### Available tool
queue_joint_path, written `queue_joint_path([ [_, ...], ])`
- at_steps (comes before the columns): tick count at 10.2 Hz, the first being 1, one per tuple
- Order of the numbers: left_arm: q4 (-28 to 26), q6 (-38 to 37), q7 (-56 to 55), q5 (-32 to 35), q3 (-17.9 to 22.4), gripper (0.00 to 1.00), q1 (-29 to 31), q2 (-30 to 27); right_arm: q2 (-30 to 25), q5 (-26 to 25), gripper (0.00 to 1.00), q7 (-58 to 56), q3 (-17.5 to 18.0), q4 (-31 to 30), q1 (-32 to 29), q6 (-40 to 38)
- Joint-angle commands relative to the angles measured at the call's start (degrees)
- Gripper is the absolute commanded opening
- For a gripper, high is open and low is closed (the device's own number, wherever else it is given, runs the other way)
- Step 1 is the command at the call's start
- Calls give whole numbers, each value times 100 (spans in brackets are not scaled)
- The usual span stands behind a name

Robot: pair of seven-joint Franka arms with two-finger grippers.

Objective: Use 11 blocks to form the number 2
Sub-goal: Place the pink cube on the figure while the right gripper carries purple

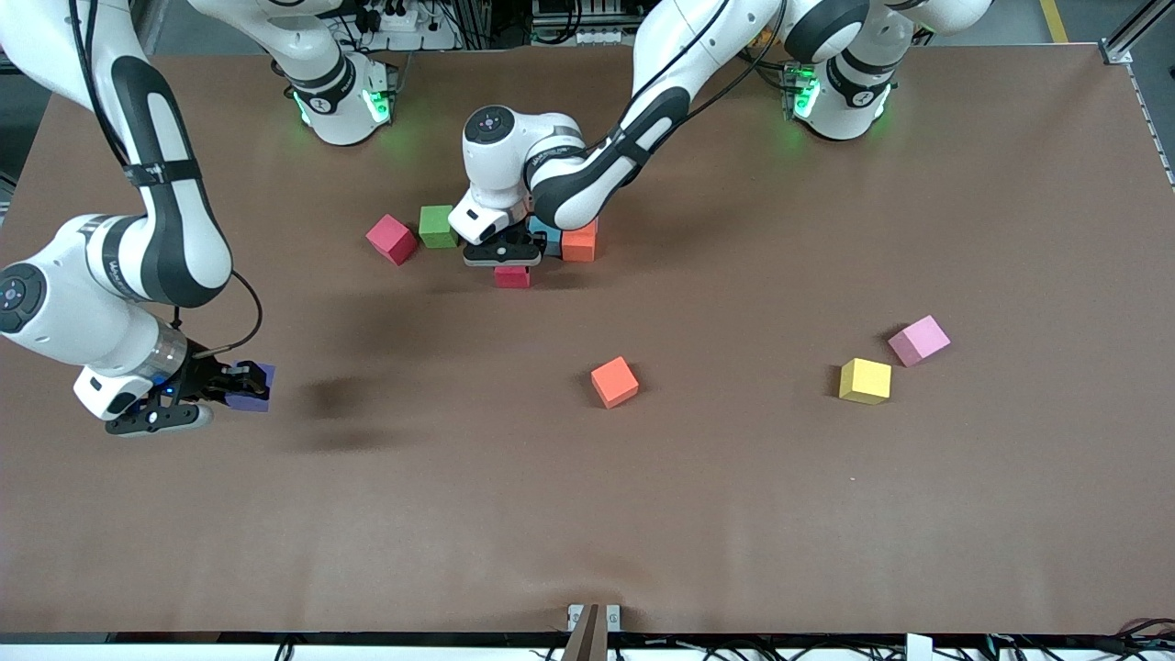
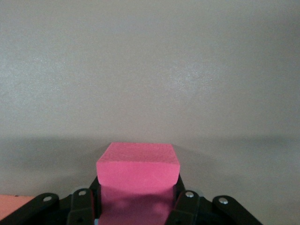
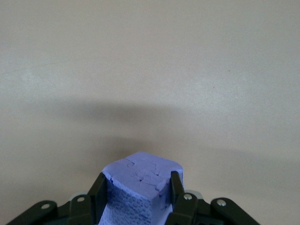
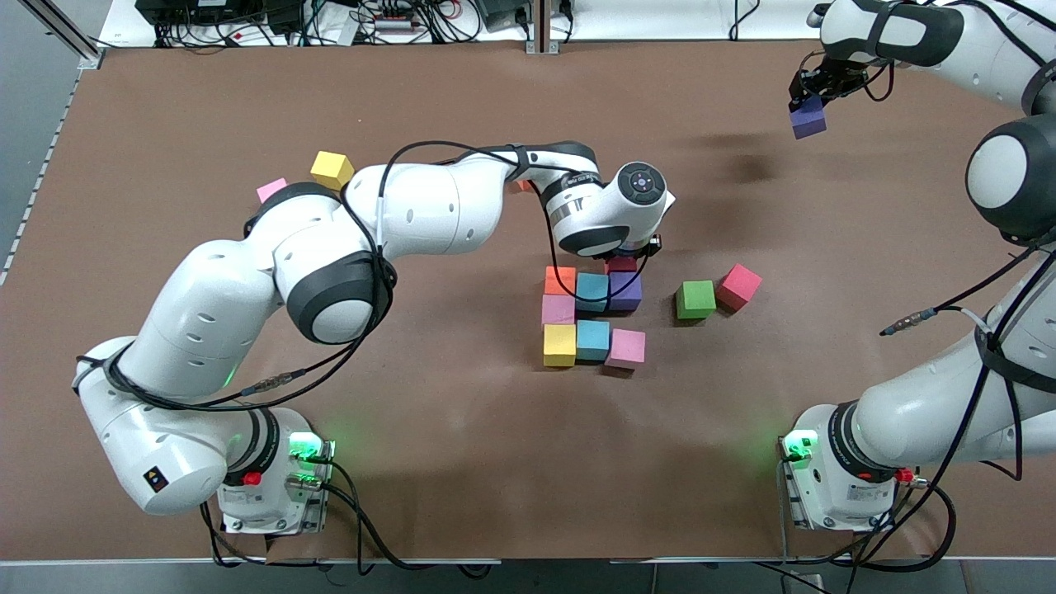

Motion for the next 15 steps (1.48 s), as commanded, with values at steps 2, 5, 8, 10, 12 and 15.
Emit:
queue_joint_path([
  [2,187,102,-40,35,60,0,-82,205,-269,93,41,-23,-58,-255,166,-6],
  [5,170,111,12,79,69,100,-73,179,-278,241,41,-23,-57,-246,297,2],
  [8,152,111,92,97,139,100,-73,144,-321,268,41,73,-57,-237,482,11],
  [10,152,76,118,97,139,100,-55,21,-365,269,41,510,-57,-246,553,2],
  [12,152,-64,110,44,121,100,-55,-146,-365,706,41,583,-57,-254,614,-6],
  [15,152,-301,110,-78,113,100,364,-497,-418,778,41,784,-57,-255,851,-198],
])
